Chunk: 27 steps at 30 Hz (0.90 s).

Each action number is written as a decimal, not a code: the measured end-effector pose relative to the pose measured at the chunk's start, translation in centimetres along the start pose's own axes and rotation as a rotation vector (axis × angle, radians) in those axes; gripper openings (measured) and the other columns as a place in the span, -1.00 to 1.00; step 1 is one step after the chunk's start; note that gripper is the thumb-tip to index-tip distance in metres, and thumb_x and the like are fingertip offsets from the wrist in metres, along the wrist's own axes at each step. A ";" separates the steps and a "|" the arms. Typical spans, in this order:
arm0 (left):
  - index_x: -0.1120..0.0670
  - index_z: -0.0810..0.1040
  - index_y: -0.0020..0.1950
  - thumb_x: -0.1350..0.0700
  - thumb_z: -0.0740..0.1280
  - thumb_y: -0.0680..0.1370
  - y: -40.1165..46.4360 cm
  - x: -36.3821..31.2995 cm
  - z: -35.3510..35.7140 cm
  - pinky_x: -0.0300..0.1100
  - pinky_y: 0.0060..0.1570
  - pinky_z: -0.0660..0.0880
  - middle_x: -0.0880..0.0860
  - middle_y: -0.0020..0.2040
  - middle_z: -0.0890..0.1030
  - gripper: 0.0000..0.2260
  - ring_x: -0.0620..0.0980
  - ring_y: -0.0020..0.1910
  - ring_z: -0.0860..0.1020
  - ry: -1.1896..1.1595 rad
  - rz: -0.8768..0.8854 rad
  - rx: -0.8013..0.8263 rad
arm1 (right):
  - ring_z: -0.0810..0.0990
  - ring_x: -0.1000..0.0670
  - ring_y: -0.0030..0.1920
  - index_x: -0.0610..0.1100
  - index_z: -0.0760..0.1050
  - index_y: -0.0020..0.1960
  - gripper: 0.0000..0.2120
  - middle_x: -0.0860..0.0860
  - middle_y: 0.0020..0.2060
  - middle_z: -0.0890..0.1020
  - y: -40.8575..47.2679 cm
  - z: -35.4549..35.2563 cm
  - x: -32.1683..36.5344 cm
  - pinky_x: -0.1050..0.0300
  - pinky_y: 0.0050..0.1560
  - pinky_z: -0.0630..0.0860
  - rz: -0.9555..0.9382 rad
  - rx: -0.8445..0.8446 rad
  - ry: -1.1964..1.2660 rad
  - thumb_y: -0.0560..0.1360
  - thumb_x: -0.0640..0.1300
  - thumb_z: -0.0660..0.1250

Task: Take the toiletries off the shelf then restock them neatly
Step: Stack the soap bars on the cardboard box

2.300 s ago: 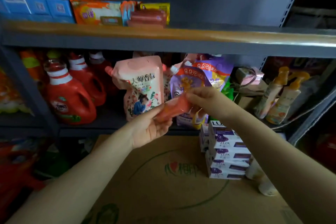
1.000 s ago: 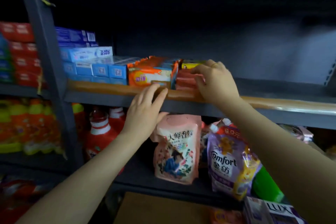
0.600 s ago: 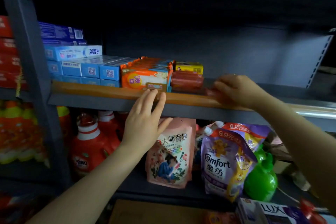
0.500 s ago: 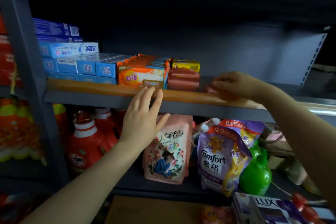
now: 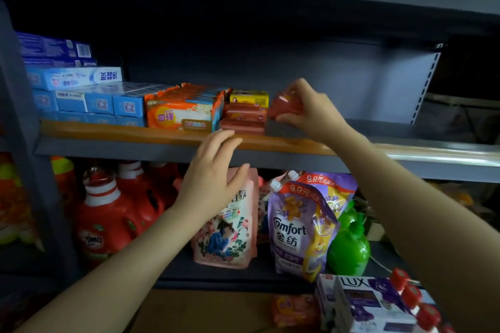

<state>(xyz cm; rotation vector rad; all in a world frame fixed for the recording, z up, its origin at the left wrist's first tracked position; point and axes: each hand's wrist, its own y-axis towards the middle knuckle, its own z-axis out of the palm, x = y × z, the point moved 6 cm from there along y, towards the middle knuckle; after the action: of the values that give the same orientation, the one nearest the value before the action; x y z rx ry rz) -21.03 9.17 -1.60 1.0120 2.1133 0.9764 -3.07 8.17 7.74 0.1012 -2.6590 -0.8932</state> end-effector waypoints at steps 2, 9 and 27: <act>0.12 0.38 0.35 -0.07 0.20 0.52 0.8 -1.0 -0.8 -0.35 0.29 0.20 0.00 0.30 0.40 -0.54 -0.16 0.31 0.30 -0.254 -0.095 -0.038 | 0.46 0.09 -0.09 -0.18 0.37 0.19 -0.50 0.08 -0.07 0.50 -2.2 -1.5 1.5 0.31 -0.10 0.39 -0.105 -0.158 0.148 0.35 -0.11 0.49; -0.04 0.44 0.21 -0.10 0.33 0.42 1.2 -6.3 -3.2 -0.37 0.09 0.44 -0.15 0.09 0.54 -0.61 -0.23 0.08 0.52 -0.544 0.008 -0.133 | 0.55 0.20 -0.06 0.11 0.42 0.08 -0.59 0.15 -0.06 0.56 -9.5 -0.1 2.4 0.22 0.01 0.51 -0.185 -0.102 0.648 0.32 -0.12 0.48; 0.10 0.47 0.19 -0.12 0.50 0.27 -7.4 -4.8 5.6 -0.19 -0.11 0.56 0.11 0.10 0.60 -0.41 0.02 0.03 0.61 -1.454 -0.703 0.317 | 0.48 -0.09 0.05 -0.13 0.36 0.04 -0.69 -0.11 0.03 0.54 -17.5 2.3 -0.7 0.14 0.08 0.41 -0.509 -0.248 -0.006 0.38 -0.28 0.39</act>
<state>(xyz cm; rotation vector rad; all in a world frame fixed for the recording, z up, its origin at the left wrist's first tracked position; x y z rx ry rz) -17.11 3.97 -9.74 0.6266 1.1231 -0.4364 -3.89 -4.42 -4.68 0.7392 -2.5380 -1.3662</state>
